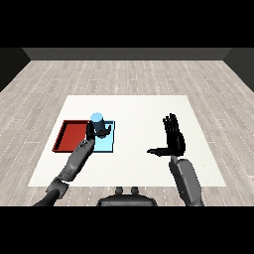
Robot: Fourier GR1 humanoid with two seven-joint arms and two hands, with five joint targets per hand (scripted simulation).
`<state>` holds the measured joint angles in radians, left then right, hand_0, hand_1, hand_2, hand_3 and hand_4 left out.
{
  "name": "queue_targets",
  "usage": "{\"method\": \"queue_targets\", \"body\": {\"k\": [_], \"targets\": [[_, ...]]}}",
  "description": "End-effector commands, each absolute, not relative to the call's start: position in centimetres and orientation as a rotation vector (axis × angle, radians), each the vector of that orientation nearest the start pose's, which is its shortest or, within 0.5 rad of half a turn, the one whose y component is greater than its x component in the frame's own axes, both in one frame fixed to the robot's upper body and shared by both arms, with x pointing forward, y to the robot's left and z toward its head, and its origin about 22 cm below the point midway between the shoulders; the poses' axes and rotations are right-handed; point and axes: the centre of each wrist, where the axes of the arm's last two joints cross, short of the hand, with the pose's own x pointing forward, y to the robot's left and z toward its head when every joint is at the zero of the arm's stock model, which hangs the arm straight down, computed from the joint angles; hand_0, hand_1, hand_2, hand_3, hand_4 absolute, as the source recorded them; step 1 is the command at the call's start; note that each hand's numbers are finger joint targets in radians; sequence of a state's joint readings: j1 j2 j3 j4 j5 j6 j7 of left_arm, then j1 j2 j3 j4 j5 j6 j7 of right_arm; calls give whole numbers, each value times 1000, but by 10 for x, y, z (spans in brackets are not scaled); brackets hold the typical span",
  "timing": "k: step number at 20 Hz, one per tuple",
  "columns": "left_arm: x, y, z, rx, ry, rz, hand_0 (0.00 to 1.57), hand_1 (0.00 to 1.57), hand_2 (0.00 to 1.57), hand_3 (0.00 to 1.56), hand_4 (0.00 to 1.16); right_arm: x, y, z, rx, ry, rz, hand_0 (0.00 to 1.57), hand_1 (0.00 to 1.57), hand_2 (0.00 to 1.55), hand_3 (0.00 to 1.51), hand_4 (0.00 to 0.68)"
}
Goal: Pick the blue can and put it in the blue box
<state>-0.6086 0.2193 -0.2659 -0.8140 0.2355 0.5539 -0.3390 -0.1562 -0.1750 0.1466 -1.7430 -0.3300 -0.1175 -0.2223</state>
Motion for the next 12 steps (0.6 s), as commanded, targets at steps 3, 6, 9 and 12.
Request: {"method": "queue_targets", "body": {"k": [3, 6, 9, 12], "targets": [[384, 252, -17, 542, -1540, -88, 1571, 1571, 1558, 1484, 1075, 259, -225, 80, 267, -2039, -86, 0, 0, 0, 0, 0], [388, 246, -30, 572, -1462, -167, 1571, 1571, 1565, 1481, 1051, 275, -217, 76, 275, -2011, -145, 0, 0, 0, 0, 0], [391, 240, -36, 575, -1365, -230, 1571, 1571, 1571, 1483, 1031, 277, -218, 63, 266, -2018, -134, 0, 0, 0, 0, 0], [387, 230, -48, 581, -1282, -224, 1571, 1571, 1571, 1453, 983, 277, -211, 51, 293, -1996, -150, 0, 0, 0, 0, 0]]}}
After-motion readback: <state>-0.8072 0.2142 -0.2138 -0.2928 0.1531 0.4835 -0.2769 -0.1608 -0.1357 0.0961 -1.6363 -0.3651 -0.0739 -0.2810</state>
